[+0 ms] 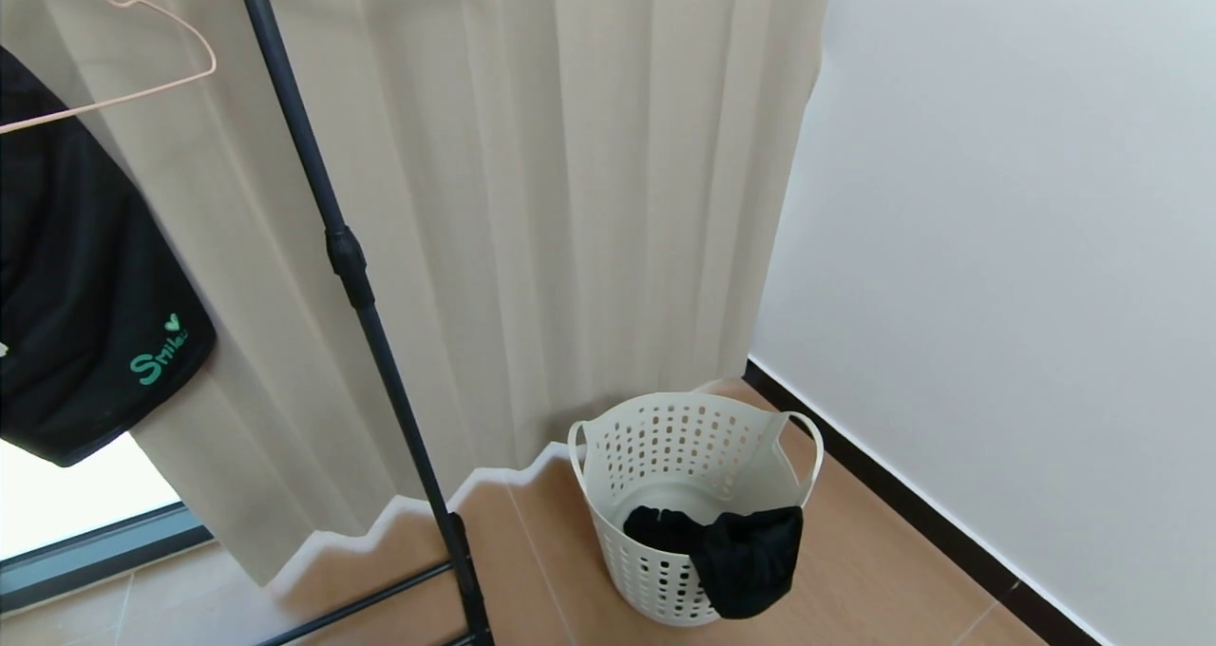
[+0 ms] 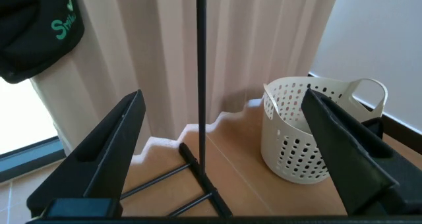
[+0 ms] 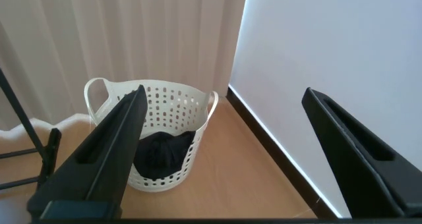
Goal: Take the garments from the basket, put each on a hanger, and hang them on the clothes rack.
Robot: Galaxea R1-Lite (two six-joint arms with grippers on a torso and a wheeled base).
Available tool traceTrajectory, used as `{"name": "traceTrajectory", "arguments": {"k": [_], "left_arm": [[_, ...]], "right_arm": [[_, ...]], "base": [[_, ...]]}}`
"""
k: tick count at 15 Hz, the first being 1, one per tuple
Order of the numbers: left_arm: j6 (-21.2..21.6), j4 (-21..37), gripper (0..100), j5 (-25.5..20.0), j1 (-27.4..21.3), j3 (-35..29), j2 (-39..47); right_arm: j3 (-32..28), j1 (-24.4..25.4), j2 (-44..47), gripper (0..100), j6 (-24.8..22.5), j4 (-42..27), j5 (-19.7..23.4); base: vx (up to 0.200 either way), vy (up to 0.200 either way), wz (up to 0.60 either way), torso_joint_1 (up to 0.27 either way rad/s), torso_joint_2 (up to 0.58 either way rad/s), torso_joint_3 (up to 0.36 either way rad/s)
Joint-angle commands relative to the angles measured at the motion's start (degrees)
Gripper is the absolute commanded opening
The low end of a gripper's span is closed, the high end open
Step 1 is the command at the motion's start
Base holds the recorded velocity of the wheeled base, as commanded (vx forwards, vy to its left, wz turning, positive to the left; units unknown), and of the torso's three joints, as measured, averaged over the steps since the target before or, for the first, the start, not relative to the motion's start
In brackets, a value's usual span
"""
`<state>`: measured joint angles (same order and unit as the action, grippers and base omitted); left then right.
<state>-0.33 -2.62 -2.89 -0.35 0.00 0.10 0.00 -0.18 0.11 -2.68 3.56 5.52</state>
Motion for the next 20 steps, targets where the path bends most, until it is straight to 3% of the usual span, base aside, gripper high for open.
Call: {"name": "traceTrajectory", "arguments": {"k": [1, 7, 20], "left_arm": [[-0.02, -0.02, 100, -0.01, 0.0, 0.0, 0.08], [-0.02, 0.07, 100, -0.01, 0.0, 0.0, 0.08], [0.07, 0.07, 100, -0.01, 0.0, 0.0, 0.08]], "right_arm": [[0.0, 0.01, -0.02, 100, -0.04, 0.13, 0.01], [0.0, 0.01, -0.02, 100, -0.04, 0.04, 0.01], [0.0, 0.01, -0.02, 100, 0.05, 0.13, 0.01]], "base": [[0.0, 0.0, 0.0, 0.0, 0.0, 0.0], [0.0, 0.0, 0.0, 0.0, 0.0, -0.018], [0.0, 0.0, 0.0, 0.004, 0.0, -0.192]]}}
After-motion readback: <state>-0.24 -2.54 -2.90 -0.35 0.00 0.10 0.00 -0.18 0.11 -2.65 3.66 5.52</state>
